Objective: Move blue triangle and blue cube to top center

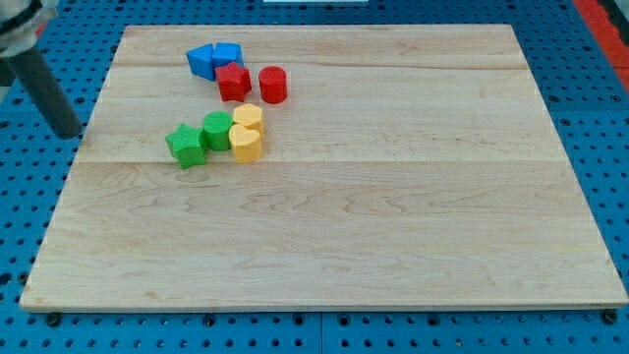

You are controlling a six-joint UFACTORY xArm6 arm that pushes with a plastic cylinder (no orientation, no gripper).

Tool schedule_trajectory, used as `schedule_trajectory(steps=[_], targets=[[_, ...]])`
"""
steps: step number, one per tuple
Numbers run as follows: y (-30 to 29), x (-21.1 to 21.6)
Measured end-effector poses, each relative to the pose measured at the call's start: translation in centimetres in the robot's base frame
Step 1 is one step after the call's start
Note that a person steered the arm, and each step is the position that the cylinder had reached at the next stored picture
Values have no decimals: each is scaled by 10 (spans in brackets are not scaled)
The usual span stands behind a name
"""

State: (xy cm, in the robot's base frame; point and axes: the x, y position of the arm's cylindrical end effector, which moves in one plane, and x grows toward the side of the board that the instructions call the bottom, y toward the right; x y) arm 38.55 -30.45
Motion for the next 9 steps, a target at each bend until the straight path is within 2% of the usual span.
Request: schedule_trajectory(steps=[3,4,5,6,8,9], targets=[[0,-75],[48,-94],[129,-102],[170,-102],[212,-117],[212,-98]])
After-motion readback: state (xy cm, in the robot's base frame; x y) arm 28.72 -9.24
